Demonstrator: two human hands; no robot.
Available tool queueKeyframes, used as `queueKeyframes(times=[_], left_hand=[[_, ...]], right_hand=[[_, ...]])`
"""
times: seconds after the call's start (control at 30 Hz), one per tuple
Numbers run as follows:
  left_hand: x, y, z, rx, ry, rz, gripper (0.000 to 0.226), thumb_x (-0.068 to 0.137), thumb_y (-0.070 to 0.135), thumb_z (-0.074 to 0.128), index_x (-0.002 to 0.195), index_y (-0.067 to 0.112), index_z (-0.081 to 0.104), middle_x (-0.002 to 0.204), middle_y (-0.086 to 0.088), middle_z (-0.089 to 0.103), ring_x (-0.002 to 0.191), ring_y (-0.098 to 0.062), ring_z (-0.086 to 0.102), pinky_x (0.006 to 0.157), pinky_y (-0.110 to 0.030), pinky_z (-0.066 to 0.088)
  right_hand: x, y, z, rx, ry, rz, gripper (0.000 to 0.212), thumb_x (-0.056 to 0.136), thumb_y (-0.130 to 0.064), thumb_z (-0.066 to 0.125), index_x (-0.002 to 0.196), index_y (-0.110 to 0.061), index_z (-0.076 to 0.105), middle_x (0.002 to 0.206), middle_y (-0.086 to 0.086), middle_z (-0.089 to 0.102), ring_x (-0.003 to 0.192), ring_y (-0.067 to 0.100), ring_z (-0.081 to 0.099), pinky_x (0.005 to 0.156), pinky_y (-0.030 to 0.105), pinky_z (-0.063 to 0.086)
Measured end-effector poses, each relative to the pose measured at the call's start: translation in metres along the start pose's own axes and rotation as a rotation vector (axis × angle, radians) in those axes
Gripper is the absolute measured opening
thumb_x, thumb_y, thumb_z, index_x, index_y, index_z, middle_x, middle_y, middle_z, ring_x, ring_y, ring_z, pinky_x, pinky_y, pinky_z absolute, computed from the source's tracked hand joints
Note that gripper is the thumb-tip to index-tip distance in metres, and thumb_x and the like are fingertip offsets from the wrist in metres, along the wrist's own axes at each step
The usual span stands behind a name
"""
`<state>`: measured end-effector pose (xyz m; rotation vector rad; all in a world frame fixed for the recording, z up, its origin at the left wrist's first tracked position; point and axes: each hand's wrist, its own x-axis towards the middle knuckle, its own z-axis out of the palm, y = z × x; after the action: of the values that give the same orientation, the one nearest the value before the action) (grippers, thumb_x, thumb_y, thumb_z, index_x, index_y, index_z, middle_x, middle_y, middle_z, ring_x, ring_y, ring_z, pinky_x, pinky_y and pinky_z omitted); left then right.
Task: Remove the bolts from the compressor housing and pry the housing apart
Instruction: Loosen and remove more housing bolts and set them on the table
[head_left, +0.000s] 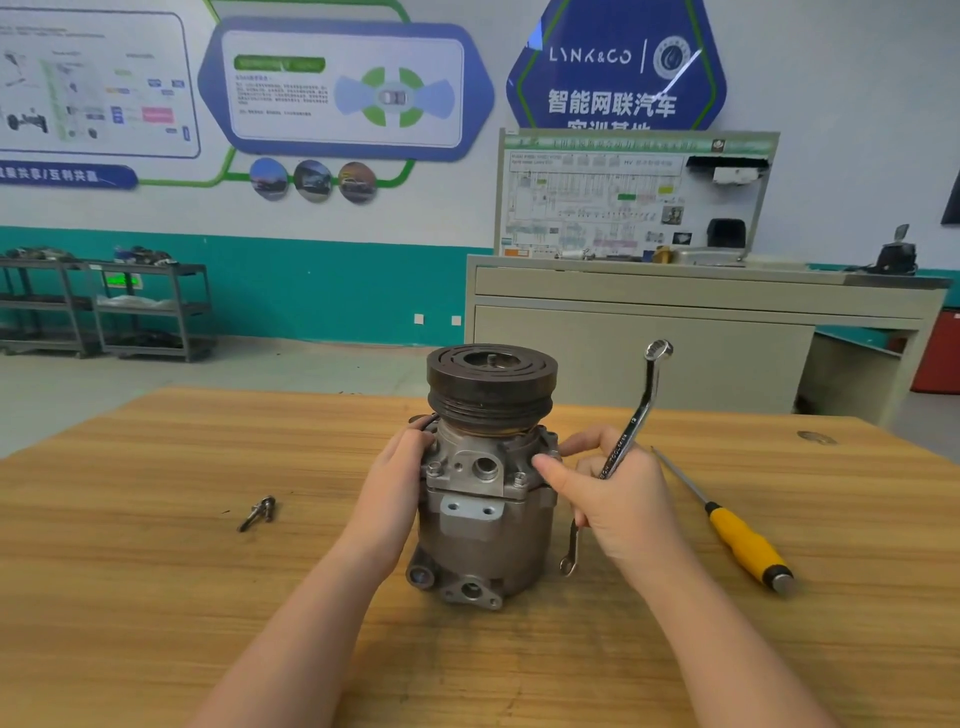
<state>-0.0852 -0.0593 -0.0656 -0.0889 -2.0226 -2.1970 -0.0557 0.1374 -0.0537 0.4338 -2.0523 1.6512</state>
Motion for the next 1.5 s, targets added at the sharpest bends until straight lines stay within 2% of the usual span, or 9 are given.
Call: queueKeyframes(times=[0.23, 0.4, 0.53, 0.8, 1.0, 1.1, 1.23, 1.37, 1.5], left_hand=[[-0.002, 0.003, 0.001, 0.027, 0.011, -0.012, 0.042, 0.077, 0.045, 0.043, 0.107, 0.029, 0.069, 0.108, -0.004, 0.074, 0.11, -0.024, 0.064, 0.106, -0.053, 0.044], [-0.004, 0.006, 0.003, -0.003, 0.014, -0.019, 0.033, 0.074, 0.044, 0.045, 0.092, 0.035, 0.07, 0.107, -0.006, 0.074, 0.111, -0.027, 0.063, 0.105, -0.053, 0.043], [-0.005, 0.006, 0.002, 0.002, 0.014, -0.01, 0.035, 0.074, 0.045, 0.045, 0.096, 0.033, 0.069, 0.107, -0.006, 0.074, 0.111, -0.027, 0.063, 0.106, -0.054, 0.043], [-0.007, 0.007, 0.003, 0.011, 0.018, -0.009, 0.035, 0.074, 0.046, 0.045, 0.095, 0.033, 0.071, 0.104, -0.005, 0.074, 0.109, -0.026, 0.064, 0.105, -0.054, 0.043], [-0.006, 0.006, 0.003, 0.002, 0.019, 0.032, 0.03, 0.098, 0.031, 0.039, 0.106, 0.033, 0.068, 0.108, -0.001, 0.073, 0.111, -0.022, 0.062, 0.099, -0.044, 0.048], [-0.011, 0.004, 0.009, 0.042, 0.157, 0.158, 0.025, 0.102, 0.028, 0.041, 0.116, 0.033, 0.061, 0.117, 0.01, 0.065, 0.11, -0.005, 0.057, 0.087, -0.025, 0.046], [-0.028, 0.004, 0.017, 0.234, 0.396, 0.601, 0.027, 0.097, 0.036, 0.045, 0.123, 0.029, 0.049, 0.118, 0.014, 0.047, 0.113, 0.005, 0.045, 0.099, -0.014, 0.037], [-0.042, 0.01, 0.029, 0.487, 0.318, 1.024, 0.027, 0.086, 0.031, 0.054, 0.109, 0.019, 0.063, 0.118, -0.001, 0.05, 0.116, -0.018, 0.047, 0.102, -0.028, 0.037], [-0.049, 0.01, 0.041, 0.806, 0.251, 1.177, 0.028, 0.083, 0.029, 0.062, 0.104, 0.013, 0.072, 0.115, 0.0, 0.065, 0.115, -0.019, 0.048, 0.095, -0.043, 0.044]], right_hand=[[-0.003, -0.004, 0.001, -0.011, -0.03, -0.017, 0.011, 0.086, -0.012, 0.07, 0.093, -0.017, 0.063, 0.039, -0.004, 0.047, 0.038, 0.006, 0.046, 0.049, 0.012, 0.044], [-0.002, -0.005, -0.001, -0.029, 0.015, -0.025, 0.01, 0.085, -0.009, 0.072, 0.08, -0.014, 0.065, 0.038, -0.006, 0.045, 0.036, 0.006, 0.045, 0.046, 0.016, 0.044], [-0.004, -0.006, 0.001, -0.022, -0.008, -0.03, 0.012, 0.083, -0.012, 0.074, 0.091, -0.02, 0.067, 0.038, -0.007, 0.043, 0.036, 0.006, 0.045, 0.046, 0.014, 0.042], [-0.004, -0.007, 0.0, -0.052, 0.01, -0.044, 0.012, 0.084, -0.007, 0.072, 0.082, -0.018, 0.068, 0.037, -0.008, 0.043, 0.035, 0.005, 0.046, 0.046, 0.014, 0.043], [-0.001, -0.003, 0.003, -0.057, 0.077, -0.011, 0.019, 0.079, -0.012, 0.078, 0.074, -0.015, 0.06, 0.037, -0.007, 0.048, 0.034, 0.004, 0.047, 0.044, 0.013, 0.04], [-0.003, -0.003, 0.003, -0.047, 0.039, -0.037, 0.017, 0.083, -0.004, 0.072, 0.076, -0.018, 0.064, 0.036, -0.008, 0.043, 0.034, 0.004, 0.044, 0.047, 0.012, 0.04], [-0.003, -0.003, 0.003, -0.037, 0.043, -0.028, 0.019, 0.08, -0.012, 0.077, 0.082, -0.018, 0.059, 0.037, -0.009, 0.044, 0.035, 0.005, 0.046, 0.046, 0.016, 0.042], [-0.002, -0.004, 0.004, -0.031, 0.087, -0.046, 0.02, 0.08, -0.005, 0.076, 0.073, -0.016, 0.061, 0.036, -0.008, 0.046, 0.033, 0.004, 0.043, 0.041, 0.015, 0.037], [-0.003, -0.004, 0.005, 0.012, 0.047, -0.044, 0.018, 0.082, -0.004, 0.073, 0.08, -0.019, 0.063, 0.037, -0.006, 0.043, 0.035, 0.006, 0.038, 0.04, 0.017, 0.032]])
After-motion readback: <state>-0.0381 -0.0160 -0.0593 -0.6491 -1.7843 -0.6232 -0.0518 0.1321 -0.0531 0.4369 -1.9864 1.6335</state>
